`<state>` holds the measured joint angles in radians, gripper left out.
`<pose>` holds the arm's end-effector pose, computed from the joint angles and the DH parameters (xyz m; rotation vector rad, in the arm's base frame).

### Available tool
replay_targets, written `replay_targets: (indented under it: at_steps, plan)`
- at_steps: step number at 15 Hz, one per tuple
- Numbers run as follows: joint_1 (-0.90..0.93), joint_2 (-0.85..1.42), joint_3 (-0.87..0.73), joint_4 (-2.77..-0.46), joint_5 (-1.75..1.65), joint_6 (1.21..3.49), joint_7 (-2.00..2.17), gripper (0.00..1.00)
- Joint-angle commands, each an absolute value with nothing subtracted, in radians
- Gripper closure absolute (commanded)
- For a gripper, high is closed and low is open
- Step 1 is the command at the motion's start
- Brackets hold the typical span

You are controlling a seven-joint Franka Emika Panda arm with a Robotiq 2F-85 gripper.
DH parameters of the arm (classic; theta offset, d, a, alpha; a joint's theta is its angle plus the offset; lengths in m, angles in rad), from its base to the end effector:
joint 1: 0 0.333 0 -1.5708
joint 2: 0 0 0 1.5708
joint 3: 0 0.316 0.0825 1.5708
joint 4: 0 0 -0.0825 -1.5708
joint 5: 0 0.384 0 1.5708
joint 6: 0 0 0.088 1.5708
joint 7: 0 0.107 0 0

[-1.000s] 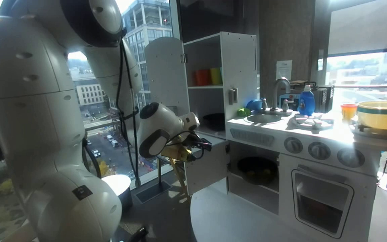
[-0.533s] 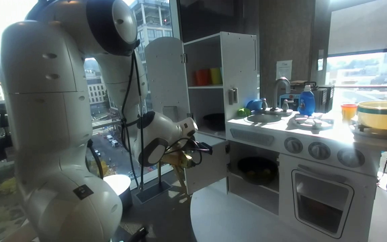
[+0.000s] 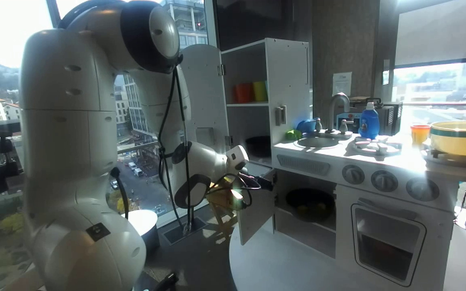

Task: Put the black bowl into the compartment and close the door

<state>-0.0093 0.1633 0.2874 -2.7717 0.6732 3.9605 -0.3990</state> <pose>0.4080 0.0276 0.2847 2.6026 -0.1049 1.3316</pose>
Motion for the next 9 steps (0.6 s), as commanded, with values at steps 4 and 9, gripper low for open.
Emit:
replay_targets:
  at_steps: [4, 9]
  plan:
    - [0.062, 0.177, 0.085, -2.768, 0.649, 4.022, -0.394, 0.00]
    - [0.051, 0.143, 0.017, -2.753, 0.631, 4.001, -0.337, 0.00]
